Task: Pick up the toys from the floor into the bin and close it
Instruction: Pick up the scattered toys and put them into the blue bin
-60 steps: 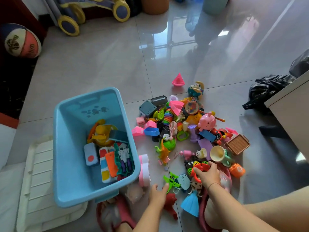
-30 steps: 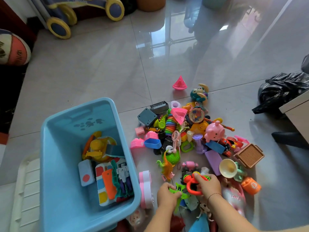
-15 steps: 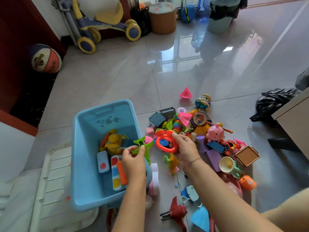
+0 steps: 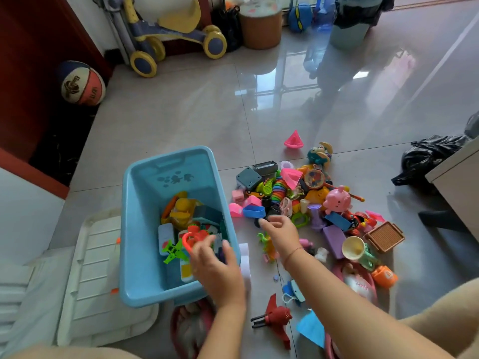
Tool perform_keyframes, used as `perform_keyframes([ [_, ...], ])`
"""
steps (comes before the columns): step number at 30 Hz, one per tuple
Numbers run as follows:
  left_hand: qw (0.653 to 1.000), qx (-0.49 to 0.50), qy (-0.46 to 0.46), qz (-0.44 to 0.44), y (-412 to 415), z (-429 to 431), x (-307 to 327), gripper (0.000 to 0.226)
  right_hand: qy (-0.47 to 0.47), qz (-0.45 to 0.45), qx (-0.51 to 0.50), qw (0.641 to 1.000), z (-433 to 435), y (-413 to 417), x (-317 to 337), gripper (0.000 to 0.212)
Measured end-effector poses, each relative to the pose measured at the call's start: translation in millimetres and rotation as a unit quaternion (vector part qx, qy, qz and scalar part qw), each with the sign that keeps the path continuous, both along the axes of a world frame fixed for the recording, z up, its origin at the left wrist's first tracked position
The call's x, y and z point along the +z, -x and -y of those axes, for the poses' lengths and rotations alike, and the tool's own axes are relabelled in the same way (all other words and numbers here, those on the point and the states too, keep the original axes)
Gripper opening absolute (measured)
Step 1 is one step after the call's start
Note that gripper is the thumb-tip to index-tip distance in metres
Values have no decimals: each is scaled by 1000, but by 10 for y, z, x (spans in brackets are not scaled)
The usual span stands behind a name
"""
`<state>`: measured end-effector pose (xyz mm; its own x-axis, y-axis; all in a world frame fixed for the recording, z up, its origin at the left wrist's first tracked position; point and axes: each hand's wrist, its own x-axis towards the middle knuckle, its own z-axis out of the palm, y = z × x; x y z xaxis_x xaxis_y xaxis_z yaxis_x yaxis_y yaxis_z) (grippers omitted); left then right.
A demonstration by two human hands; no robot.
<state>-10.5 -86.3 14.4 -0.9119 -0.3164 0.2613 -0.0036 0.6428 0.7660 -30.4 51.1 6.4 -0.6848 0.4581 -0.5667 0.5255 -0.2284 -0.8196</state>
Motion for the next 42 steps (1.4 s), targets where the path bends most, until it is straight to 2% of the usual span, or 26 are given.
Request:
perform_keyframes([
  [3,987,-127,102,2,-403,-222,-266,25,-71,73,-15,995,-369,-322,-301,46],
  [8,978,-152,130,63,-627,-441,-592,26,-149,161,5,976,-778,-668,-667,68],
  [11,967,-71,120,211,-623,-476,-687,37,-176,193,44,964,-842,-740,-799,77],
  [13,935,0,84,345,-571,-480,-693,58,-198,195,72,958,-825,-739,-880,79],
  [16,896,31,79,436,-497,-432,-783,82,-266,210,120,933,-771,-678,-955,80],
  [18,889,22,79,450,-454,-390,-886,89,-327,233,175,899,-753,-621,-987,86],
  [21,888,17,20,459,-378,-367,-1001,86,-369,250,263,856,-786,-530,-1080,97],
  [24,889,21,-29,457,-333,-356,-1042,66,-374,258,340,824,-862,-464,-1177,105],
  [27,891,20,-40,451,-296,-378,-969,49,-380,258,411,787,-942,-429,-1230,109],
  [30,889,-3,-54,454,-269,-432,-870,26,-398,259,452,755,-998,-425,-1250,109],
  [32,889,-10,-75,451,-240,-456,-820,22,-420,262,459,738,-1002,-434,-1252,109],
  [39,896,-12,-101,433,-181,-445,-768,16,-411,277,458,738,-934,-452,-1246,104],
  [42,899,-13,-108,425,-172,-463,-695,15,-377,284,439,765,-890,-508,-1241,97],
])
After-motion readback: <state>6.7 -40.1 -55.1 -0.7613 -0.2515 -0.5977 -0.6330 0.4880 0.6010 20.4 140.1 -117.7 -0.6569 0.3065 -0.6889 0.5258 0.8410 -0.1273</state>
